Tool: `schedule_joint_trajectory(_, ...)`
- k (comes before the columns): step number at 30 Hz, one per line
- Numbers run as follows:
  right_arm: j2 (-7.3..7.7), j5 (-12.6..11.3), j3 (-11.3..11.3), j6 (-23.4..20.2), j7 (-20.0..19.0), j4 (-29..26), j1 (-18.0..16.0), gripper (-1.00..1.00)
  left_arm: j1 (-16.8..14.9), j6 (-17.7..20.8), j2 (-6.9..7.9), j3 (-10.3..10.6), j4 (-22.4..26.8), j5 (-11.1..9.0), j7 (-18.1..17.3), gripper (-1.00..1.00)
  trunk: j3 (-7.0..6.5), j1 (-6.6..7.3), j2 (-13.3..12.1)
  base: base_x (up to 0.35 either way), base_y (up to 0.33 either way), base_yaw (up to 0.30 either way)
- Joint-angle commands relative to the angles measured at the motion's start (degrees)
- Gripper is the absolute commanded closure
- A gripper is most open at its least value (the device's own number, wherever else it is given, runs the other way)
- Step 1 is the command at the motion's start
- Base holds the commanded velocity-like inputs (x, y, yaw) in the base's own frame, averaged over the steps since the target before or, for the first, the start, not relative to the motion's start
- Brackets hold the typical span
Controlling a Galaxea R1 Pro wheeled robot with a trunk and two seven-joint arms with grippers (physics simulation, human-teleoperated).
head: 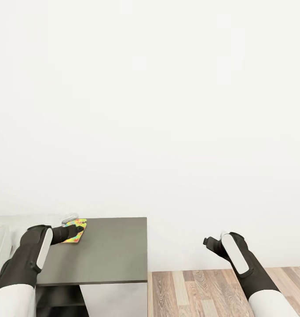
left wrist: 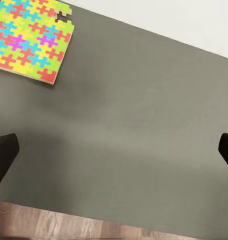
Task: Put all the toys in the child's room - the three board games (two on the bed and one on the table), the two jigsaw puzzles on the table, and the tennis ball on the table - inside the toy box on the table in the child's room.
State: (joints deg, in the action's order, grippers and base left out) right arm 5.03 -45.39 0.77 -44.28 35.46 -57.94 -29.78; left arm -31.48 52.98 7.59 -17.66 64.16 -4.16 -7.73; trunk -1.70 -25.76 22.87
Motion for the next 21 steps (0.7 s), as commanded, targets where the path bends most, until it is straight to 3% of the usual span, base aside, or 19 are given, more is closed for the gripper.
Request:
schedule_joint_trajectory(1, 0.0, -0.59, -0.03, -0.08, 0.59, -0.06, -0.02, -1.0, -0.06, -0.25, -0.08, -0.05, -0.98, -0.39, 0.51, -1.0, 0.07, -0.03, 0.05, 0.077, 0.0, 0.0)
schedule_joint_trajectory(6, -0.02, -0.63, -0.11, -0.18, 0.52, -0.11, -0.02, -1.0, -2.13, -1.93, -0.16, -0.01, -6.67, -0.14, 1.15, -1.0, 0.33, -0.03, 0.05, 0.223, 0.031, 0.0)
schedule_joint_trajectory(12, 0.03, -0.59, -1.22, -0.12, 0.5, -0.2, -0.02, -1.0, -2.84, -2.83, -0.18, -0.01, -8.23, -0.05, 1.42, -1.0, 0.41, -0.03, 0.05, 0.175, 0.007, 0.0)
schedule_joint_trajectory(21, -0.06, -0.58, -1.72, -0.1, 0.43, -0.24, -0.02, -1.0, -3.05, -3.21, 0.0, -0.09, -8.77, -0.16, 8.47, -1.0, 0.42, -0.03, 0.05, 0.103, 0.001, 0.0)
